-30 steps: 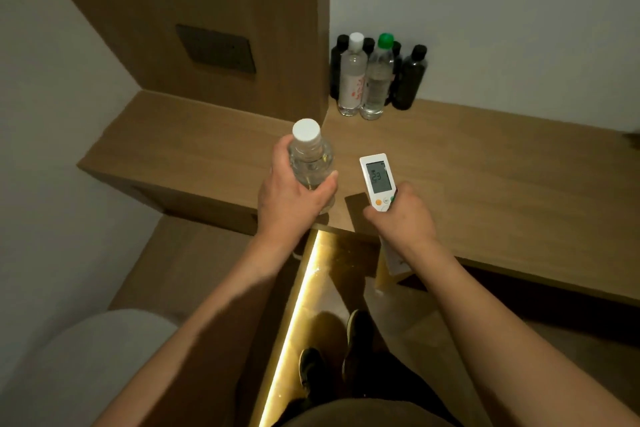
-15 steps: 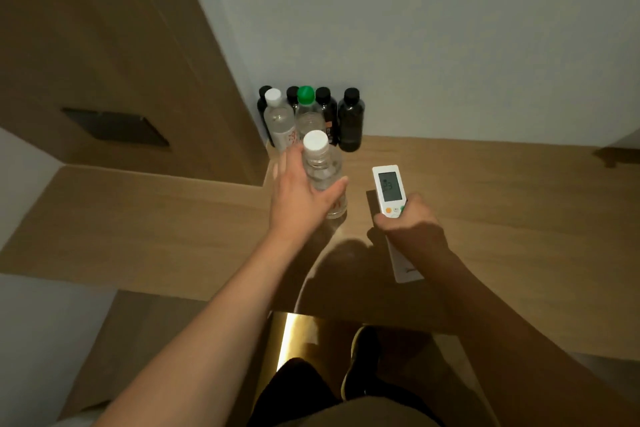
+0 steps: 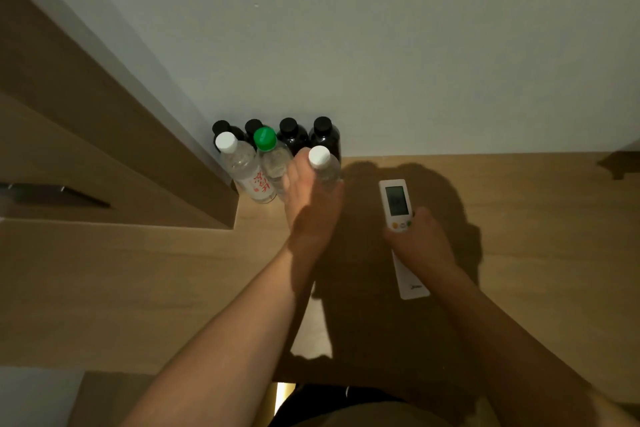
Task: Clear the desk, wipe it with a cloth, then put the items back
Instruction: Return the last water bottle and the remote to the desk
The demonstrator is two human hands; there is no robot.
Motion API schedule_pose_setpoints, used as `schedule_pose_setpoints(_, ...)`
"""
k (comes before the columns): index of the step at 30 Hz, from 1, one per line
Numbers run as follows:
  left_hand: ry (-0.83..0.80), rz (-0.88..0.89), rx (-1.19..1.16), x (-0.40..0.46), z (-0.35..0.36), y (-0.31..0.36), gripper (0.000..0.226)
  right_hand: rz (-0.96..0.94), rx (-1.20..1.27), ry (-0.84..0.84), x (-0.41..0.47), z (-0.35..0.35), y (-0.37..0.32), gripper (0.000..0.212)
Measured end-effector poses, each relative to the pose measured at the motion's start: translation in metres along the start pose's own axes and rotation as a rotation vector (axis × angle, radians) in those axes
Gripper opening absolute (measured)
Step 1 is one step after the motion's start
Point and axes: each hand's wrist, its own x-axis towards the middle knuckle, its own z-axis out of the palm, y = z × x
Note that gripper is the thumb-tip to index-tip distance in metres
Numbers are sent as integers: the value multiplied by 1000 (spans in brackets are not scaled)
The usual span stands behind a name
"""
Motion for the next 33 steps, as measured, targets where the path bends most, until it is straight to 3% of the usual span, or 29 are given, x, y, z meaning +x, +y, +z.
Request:
schedule_pose_setpoints(3,78,100,108,9,11,-2,70,16,-2,-4,13,-2,-3,45)
schedule_pose_setpoints(6,141,92,136,18,16,5,68,25,25,-9,22,-3,-7,45)
schedule_pose_setpoints(16,139,100,135,20,8,-2,63,59,39,-61,41,-1,-24,52)
schedule_pose_setpoints(22,84,173,108,17,3,-6,83,-29,-104,-86,53,0,-37,56)
schedule_pose_setpoints(25,84,216,52,12,-4,-9,67,-82,-212,-91,57,0,-40,61)
schedule_pose_setpoints(28,-17,282,-16,0,-18,-25,51,-145,-442,-158,54,0,-39,64)
schedule_pose_setpoints(31,-229,27,-200,-14,-29,-48,29,-281,-586,-297,43,11,-35,65)
schedule_pose_setpoints(33,-370,-130,-136,-16,-32,-63,25,-371,-639,-371,35,24,-37,66)
